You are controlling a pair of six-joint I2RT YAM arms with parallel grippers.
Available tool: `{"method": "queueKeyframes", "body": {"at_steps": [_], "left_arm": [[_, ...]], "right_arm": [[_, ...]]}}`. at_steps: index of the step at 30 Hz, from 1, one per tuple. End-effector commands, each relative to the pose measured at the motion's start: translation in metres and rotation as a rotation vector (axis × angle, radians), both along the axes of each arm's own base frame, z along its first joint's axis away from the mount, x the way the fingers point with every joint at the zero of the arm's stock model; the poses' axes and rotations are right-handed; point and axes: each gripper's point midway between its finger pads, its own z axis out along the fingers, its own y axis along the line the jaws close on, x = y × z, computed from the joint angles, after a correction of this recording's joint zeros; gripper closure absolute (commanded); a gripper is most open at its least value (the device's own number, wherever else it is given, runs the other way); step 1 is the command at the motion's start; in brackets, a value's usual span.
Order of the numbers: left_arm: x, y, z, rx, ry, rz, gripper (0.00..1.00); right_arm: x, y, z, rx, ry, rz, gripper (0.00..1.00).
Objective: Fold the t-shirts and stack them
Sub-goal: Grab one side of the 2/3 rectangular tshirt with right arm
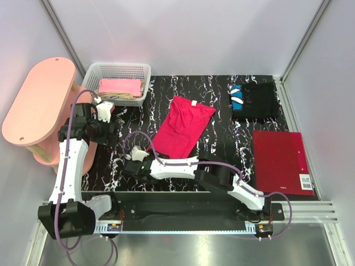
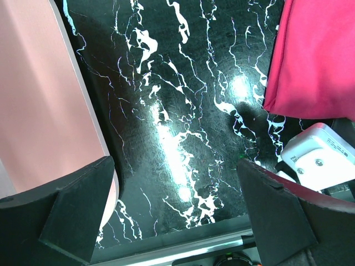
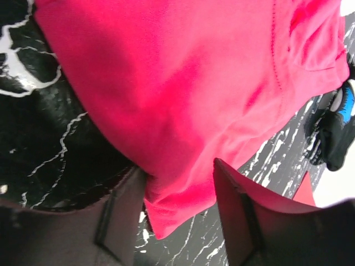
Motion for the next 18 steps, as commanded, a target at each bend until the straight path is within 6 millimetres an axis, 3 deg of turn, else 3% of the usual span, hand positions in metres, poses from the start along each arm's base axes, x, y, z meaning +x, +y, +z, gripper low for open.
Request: {"method": "queueKeyframes", "body": {"at_steps": [1,4,8,13,18], "left_arm": [[0.01,0.002,0.009,0.001,-0.053,0.007,0.01],[0.01,0.001,0.009,-0.003,-0.054,0.008,0.01],[0.01,0.002,0.01,0.004,-0.058,0.007,0.01],[0.009,0.003,0.011,0.005,-0.064,0.007,0.01],[0.01,0.002,0.013,0.003,-0.072,0.004,0.01]], "right_arm": [[-0.026,0.005,-0.042,0.042,0.166,-0.005,0.44],[-0.035,0.01,-0.046,0.05,0.202,0.011,0.44],[-0.05,0.024,-0.042,0.055,0.206,0.067,0.35],[-0.047,0.027,-0.041,0.045,0.184,0.074,0.31],[-0.049,0.027,-0.054,0.033,0.194,0.066,0.31]]}}
